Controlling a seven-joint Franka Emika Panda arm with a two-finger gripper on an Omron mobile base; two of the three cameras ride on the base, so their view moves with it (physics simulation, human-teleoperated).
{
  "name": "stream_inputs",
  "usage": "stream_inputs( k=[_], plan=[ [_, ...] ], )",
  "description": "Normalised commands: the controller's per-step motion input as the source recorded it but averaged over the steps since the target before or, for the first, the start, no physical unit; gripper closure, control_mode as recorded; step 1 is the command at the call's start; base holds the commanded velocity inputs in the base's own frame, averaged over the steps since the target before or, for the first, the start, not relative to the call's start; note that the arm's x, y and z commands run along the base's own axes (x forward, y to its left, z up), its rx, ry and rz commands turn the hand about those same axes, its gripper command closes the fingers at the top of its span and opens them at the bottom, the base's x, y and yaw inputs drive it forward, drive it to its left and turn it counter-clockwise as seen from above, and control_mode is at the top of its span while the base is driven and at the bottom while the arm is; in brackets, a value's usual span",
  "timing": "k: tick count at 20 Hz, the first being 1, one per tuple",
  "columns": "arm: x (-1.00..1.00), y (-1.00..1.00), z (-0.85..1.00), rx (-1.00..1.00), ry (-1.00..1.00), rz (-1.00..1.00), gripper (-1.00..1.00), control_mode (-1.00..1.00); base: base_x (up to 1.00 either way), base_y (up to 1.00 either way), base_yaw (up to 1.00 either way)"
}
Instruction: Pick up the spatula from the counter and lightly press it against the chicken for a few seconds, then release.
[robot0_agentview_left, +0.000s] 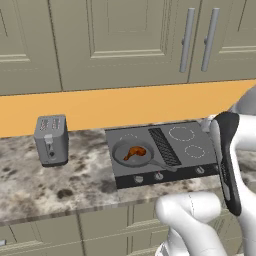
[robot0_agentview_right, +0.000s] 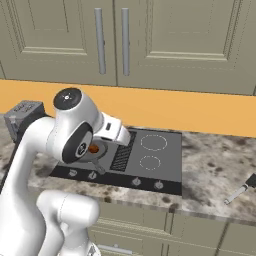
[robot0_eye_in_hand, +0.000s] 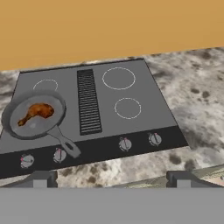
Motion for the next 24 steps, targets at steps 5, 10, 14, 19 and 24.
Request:
stream_inputs(
  k=[5, 10, 14, 19, 24],
  plan=[
    [-0.17, -0.56, 0.00, 0.00, 0.02, -0.17, -1.00, -1.00, 0.00, 0.00, 0.00],
    [-0.03, -0.54, 0.00, -0.02, 0.04, -0.14, -1.00, -1.00, 0.00, 0.00, 0.00],
    [0.00, -0.55, 0.00, -0.02, 0.05, -0.12, -1.00, -1.00, 0.00, 0.00, 0.00],
    [0.00, -0.65, -0.09, 0.00, 0.00, -0.01, -1.00, -1.00, 0.00, 0.00, 0.00],
    [0.00, -0.70, -0.13, 0.00, 0.00, 0.00, -1.00, -1.00, 0.00, 0.00, 0.00]
  ],
)
